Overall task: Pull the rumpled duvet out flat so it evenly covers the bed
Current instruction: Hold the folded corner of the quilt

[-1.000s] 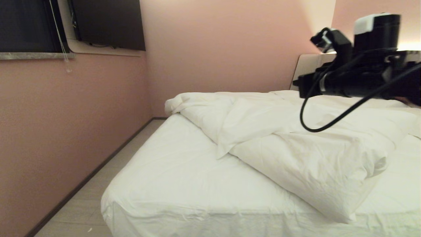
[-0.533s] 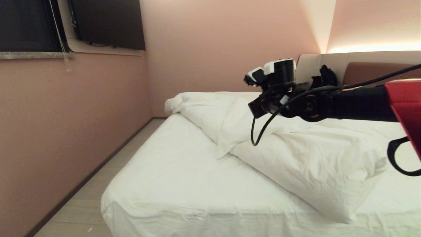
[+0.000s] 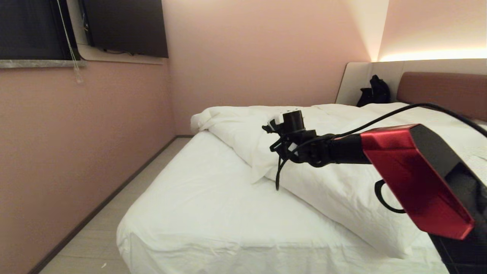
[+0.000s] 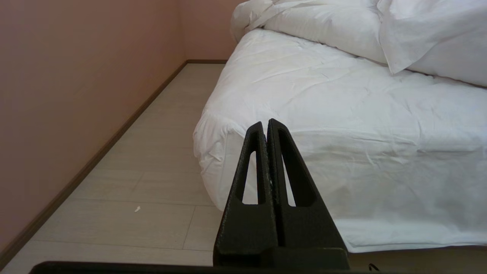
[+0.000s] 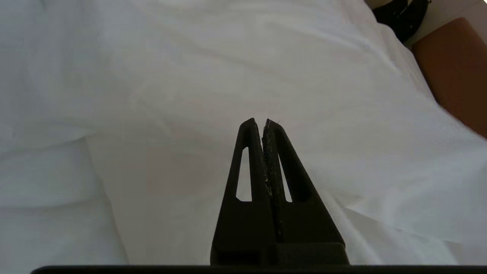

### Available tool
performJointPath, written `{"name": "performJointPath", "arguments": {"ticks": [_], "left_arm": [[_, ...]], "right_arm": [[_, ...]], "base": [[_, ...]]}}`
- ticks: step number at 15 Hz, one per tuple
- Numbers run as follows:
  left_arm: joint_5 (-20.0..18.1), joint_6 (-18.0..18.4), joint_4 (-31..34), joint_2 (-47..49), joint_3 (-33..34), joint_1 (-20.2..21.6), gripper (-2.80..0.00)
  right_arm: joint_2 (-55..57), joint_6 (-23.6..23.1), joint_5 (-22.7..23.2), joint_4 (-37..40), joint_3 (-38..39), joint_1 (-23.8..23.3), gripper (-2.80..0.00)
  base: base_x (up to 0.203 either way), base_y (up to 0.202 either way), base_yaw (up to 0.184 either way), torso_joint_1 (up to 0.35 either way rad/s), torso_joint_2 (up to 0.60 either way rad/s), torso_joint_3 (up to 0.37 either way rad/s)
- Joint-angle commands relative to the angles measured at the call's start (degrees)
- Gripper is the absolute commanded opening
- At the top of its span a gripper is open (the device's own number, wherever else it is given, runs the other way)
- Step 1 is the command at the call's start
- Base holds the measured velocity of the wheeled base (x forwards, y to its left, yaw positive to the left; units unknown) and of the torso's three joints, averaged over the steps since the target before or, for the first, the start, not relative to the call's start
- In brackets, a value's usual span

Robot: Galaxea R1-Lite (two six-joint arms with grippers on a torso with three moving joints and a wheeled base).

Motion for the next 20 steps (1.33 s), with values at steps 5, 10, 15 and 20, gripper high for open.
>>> {"name": "performJointPath", "arguments": {"ticks": [5, 10, 15, 20], "left_arm": [[-0.01, 0.00, 0.02, 0.01, 0.00, 0.02, -2.80], [-0.01, 0.00, 0.02, 0.01, 0.00, 0.02, -2.80], [-0.01, 0.00, 0.02, 0.01, 0.00, 0.02, -2.80], [-0.01, 0.00, 0.02, 0.01, 0.00, 0.02, -2.80]], "right_arm": [[5.11, 14.72, 1.77, -3.43, -0.04, -0.38, -2.80], [4.53, 22.79, 6.35, 2.74, -0.12, -0.38, -2.80], [5.55, 23.45, 8.22, 3.02, -0.47, -1.08, 0.00], [5.33, 25.74, 10.35, 2.85, -0.47, -2.32, 0.00]], "base": [[0.000, 0.000, 0.000, 0.000, 0.00, 0.000], [0.000, 0.000, 0.000, 0.000, 0.00, 0.000], [0.000, 0.000, 0.000, 0.000, 0.00, 0.000], [0.000, 0.000, 0.000, 0.000, 0.00, 0.000]]}}
